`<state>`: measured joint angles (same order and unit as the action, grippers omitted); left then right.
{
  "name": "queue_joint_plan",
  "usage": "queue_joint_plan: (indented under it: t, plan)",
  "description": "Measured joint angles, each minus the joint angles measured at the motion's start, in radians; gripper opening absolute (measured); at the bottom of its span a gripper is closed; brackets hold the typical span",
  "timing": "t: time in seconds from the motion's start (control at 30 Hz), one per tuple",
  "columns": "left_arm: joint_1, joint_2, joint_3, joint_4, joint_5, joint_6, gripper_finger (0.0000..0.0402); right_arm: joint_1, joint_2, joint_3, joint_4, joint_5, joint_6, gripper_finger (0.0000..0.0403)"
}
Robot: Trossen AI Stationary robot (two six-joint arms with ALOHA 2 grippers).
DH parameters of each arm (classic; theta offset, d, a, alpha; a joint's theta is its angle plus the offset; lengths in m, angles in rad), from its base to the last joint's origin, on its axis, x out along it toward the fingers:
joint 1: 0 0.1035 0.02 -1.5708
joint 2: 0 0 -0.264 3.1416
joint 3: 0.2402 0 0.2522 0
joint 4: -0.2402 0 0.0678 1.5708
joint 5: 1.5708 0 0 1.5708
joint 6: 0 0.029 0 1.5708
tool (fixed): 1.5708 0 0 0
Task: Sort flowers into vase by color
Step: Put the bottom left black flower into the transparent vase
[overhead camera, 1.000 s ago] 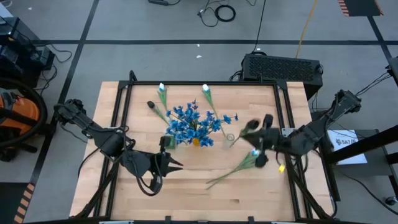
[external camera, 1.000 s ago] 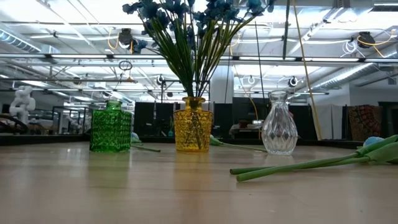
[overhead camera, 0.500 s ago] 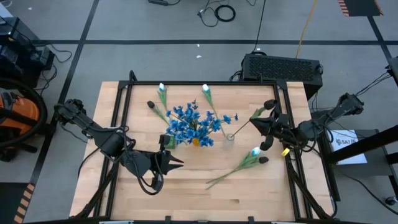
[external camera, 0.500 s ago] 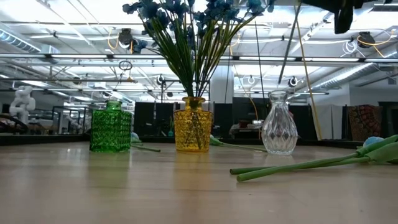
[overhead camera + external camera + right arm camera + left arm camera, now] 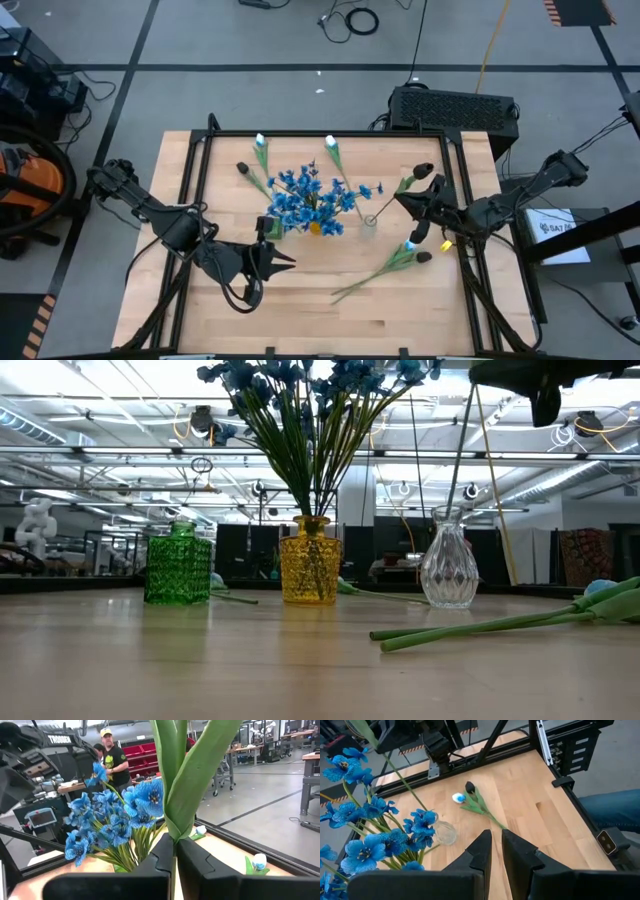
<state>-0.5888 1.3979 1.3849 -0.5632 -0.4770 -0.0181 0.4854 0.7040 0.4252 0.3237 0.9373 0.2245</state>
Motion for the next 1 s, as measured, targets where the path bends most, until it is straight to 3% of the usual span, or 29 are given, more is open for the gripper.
queue_joint_plan:
  t: [0.17,0.67,1.0]
  plan:
    - [0.0,0.0,0.0,0.0,0.0,0.0,0.0052,-0.002,0.037,0.0,-0.002,-0.001,0.005,0.0019]
    - [0.0,0.0,0.0,-0.005,0.0,-0.001,0.0052,-0.002,0.052,0.0,-0.08,-0.052,0.057,0.0114]
    - [0.0,0.0,0.0,-0.007,0.0,0.0,0.0052,0.001,0.047,0.003,-0.101,-0.108,0.077,0.0149]
